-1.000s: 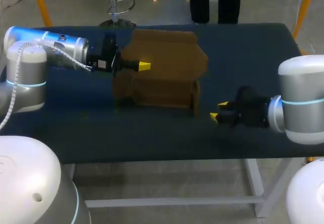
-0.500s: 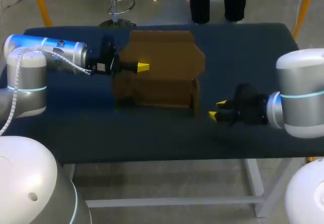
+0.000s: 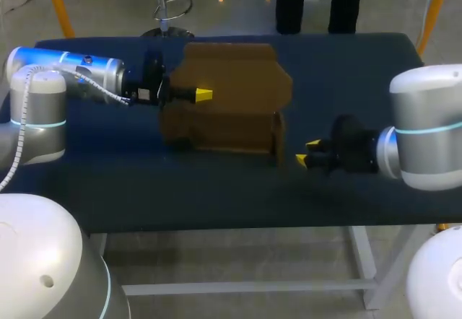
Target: Assemble the packaging by folding the flat box into shape, placing the metal phone stand inside, and closing the box properly
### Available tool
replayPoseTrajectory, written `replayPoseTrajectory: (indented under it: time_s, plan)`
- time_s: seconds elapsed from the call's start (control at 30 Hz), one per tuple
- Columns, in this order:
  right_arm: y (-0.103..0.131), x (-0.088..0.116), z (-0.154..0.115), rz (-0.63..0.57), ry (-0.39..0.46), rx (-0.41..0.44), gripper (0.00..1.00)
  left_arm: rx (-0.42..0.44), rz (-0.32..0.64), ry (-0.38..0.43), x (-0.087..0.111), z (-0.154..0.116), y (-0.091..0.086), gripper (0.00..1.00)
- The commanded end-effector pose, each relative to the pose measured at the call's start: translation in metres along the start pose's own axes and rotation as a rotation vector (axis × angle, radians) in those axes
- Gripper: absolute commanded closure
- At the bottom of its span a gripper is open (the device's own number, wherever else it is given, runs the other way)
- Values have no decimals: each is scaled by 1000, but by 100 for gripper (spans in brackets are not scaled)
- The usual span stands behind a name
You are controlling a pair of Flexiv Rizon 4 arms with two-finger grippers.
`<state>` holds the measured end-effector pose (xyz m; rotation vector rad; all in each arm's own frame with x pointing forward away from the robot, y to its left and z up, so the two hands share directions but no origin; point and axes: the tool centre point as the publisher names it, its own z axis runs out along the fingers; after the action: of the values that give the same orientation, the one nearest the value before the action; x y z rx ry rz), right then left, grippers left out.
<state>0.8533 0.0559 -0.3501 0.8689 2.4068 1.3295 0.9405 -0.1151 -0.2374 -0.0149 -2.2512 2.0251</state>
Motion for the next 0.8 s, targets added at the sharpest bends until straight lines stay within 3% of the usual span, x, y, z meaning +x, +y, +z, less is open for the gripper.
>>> replayPoseTrajectory:
  time_s: [0.03,0.5,0.8]
  plan:
    - [-1,-2,7,-2,-1,-4,50,1,0,5,-2,-1,4,100]
    - [4,-9,24,-23,24,-30,53,1,0,5,-2,-1,4,100]
    - [6,-3,33,-35,36,-38,52,1,0,5,-2,-1,4,100]
